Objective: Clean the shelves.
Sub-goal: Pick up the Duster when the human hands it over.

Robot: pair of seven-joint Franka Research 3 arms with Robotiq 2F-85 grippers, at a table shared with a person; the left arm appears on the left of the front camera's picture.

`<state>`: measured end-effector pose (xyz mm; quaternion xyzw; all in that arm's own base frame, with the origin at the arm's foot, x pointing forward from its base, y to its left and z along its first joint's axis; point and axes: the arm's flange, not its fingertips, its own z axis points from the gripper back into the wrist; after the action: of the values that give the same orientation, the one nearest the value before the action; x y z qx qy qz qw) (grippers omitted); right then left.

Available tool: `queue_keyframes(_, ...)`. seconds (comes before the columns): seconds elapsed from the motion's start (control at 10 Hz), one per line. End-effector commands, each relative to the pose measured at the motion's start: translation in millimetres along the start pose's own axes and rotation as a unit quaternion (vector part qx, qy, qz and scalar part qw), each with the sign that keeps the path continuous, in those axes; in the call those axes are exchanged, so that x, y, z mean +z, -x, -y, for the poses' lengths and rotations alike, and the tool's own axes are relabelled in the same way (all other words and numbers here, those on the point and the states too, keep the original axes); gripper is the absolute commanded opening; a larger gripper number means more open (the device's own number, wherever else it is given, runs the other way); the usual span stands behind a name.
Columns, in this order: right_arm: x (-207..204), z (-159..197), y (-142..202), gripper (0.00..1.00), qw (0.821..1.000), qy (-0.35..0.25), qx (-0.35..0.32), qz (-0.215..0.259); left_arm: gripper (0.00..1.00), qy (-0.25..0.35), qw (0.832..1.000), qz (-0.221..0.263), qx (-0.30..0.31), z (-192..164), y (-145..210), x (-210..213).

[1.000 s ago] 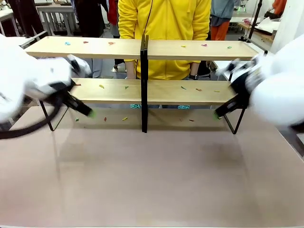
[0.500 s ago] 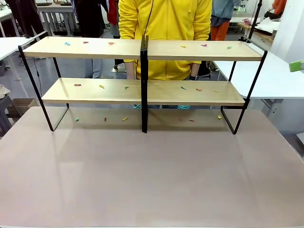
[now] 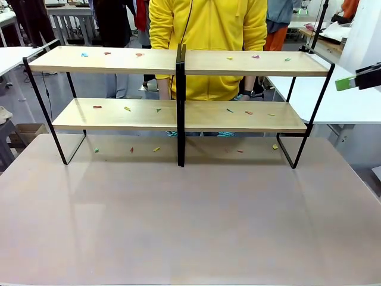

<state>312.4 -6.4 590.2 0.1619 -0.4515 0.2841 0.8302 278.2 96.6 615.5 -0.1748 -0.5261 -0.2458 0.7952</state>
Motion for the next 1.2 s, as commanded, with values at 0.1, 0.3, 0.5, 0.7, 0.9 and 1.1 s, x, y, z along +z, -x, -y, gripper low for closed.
queue_keyframes(0.1, -13.4, -0.9, 8.6, 1.0, 1.0, -0.013, 0.012, 0.01, 1.0, -0.006, 0.999, -0.032, 0.008, 42.6, 62.6, -30.7)
queue_keyframes(0.3, -17.8, 0.7, 8.8, 1.0, 1.0, -0.021, 0.019, 0.001, 1.0, -0.013, 0.999, -0.045, 0.007, 44.2, 63.8, -33.4)
queue_keyframes(0.5, -24.9, 1.2, 9.5, 1.0, 0.999, -0.024, 0.027, -0.005, 1.0, -0.026, 0.998, -0.062, -0.003, 42.5, 58.7, -41.8)
queue_keyframes(0.7, -28.2, 5.4, 10.0, 1.0, 0.999, -0.027, 0.037, -0.014, 1.0, -0.036, 0.996, -0.08, -0.016, 55.9, 56.6, -48.0)
queue_keyframes(0.9, -36.3, 10.2, 14.0, 1.0, 0.998, -0.033, 0.044, -0.021, 1.0, -0.049, 0.994, -0.093, -0.036, 70.9, 42.9, -55.6)
queue_keyframes(1.1, -42.5, 18.6, 20.5, 1.0, 0.998, -0.043, 0.049, -0.022, 1.0, -0.061, 0.992, -0.105, -0.044, 87.0, 30.3, -65.7)
